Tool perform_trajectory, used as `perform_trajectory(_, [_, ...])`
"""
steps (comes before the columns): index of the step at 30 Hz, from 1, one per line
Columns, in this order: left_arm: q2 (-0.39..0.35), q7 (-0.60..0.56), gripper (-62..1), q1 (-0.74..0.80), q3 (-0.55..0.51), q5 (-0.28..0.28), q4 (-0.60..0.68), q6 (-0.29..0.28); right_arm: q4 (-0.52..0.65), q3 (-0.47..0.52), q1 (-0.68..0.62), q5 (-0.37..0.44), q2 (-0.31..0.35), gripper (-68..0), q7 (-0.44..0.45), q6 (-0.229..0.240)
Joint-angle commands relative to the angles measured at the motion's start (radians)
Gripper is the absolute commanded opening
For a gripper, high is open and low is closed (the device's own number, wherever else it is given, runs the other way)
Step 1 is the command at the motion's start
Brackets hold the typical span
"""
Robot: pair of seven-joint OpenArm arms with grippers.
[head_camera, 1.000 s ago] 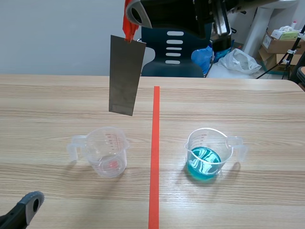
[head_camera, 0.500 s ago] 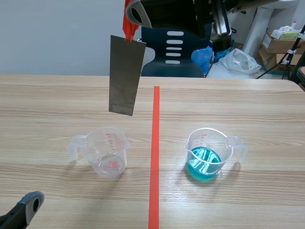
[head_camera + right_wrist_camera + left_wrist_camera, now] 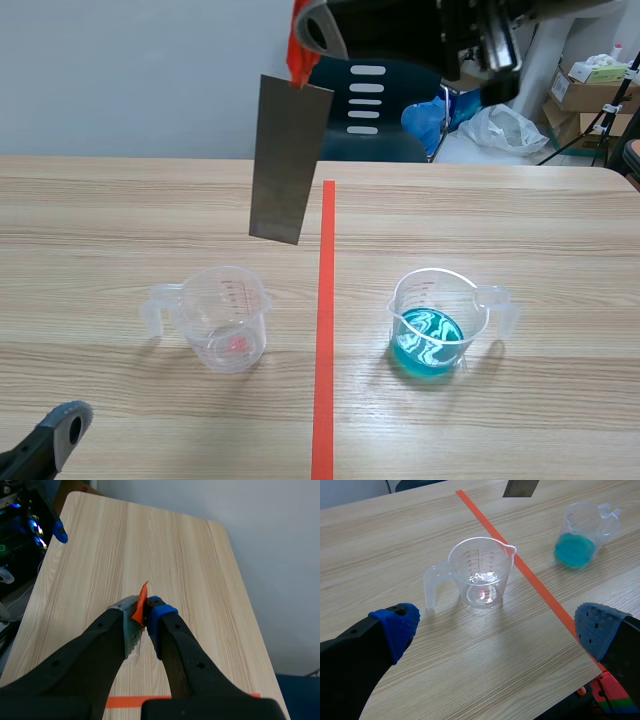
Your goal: Do the redox reaction experiment
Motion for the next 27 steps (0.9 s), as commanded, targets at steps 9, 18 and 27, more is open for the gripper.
perform_trajectory(9, [0.005,-0.017,1.4,-0.003,-0.004,-0.002,0.018,-0.001,0.008,0.002,0.028,0.022,0.232,-66.5,0.143,0.006])
perform_trajectory(18, [0.005,-0.017,1.4,-0.003,-0.004,-0.002,0.018,-0.001,0.008,0.002,0.027,0.051,0.402,-66.6,0.225,0.006])
perform_trajectory(27, [0.005,-0.016,1.4,-0.003,-0.004,-0.002,0.018,-0.001,0.008,0.002,-0.013,0.050,0.485,-66.7,0.265,0.006])
